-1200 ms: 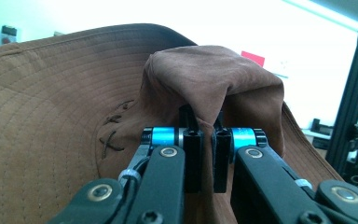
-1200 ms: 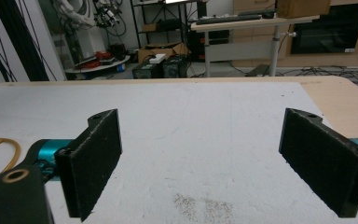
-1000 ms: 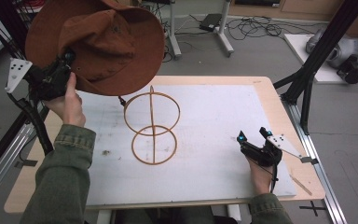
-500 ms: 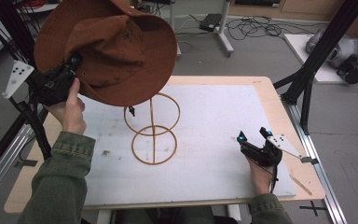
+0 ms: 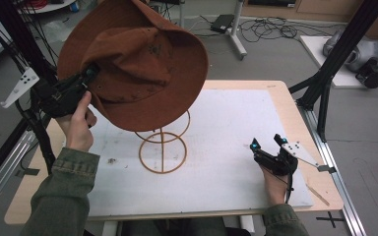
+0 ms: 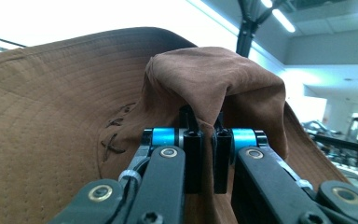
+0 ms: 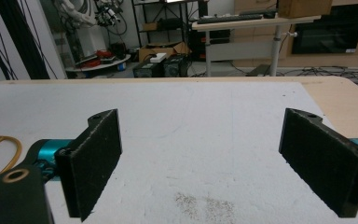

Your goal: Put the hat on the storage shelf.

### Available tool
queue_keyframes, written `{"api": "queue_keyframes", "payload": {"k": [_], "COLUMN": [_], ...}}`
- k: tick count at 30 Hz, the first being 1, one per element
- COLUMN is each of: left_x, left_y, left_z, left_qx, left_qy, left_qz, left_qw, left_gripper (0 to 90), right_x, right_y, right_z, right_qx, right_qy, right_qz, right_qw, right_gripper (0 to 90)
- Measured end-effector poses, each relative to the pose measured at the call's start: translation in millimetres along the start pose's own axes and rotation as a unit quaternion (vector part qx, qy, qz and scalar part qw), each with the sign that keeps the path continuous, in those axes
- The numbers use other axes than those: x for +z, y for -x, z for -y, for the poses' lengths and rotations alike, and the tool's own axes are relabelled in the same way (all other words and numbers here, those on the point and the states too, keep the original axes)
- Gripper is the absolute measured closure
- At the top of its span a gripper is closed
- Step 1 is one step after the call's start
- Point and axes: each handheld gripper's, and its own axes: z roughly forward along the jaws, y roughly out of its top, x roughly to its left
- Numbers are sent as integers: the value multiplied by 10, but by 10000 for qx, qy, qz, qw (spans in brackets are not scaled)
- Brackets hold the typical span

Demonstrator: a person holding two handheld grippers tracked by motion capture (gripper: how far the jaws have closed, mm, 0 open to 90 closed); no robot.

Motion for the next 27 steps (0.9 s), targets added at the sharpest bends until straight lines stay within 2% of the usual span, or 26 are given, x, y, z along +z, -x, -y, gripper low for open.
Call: {"api": "queue_keyframes", "payload": {"k": [1,5,6,10,18,21,27], "left_x": [0,-12,-25,-47,-108,-109,-90], "left_y": [9,32,39,37,35,24,1], "left_z": [9,36,60,108,236,264,282], "left_qx": [-32,-35,-90,-97,-281,-404,-551], "left_qy": [-8,-28,12,58,95,70,-153], "left_qz": [93,207,267,321,425,480,558], "left_qw": [10000,9998,9996,9994,9987,9980,9968], "left_gripper": [871,871,871,871,871,870,867], "right_x": [0,-1,0,-2,1,5,6], "right_y": [0,-1,0,-6,-4,-2,-2], "right_z": [0,-1,0,2,3,5,6], "right_qx": [0,-5,-13,13,15,-34,-24], "right_qy": [0,0,1,-22,-32,-23,-21], "right_qz": [0,9,7,-9,-8,-8,-13], "right_qw": [10000,10000,10000,10000,10000,10000,10000], "right_gripper": [122,122,122,122,122,122,122]}}
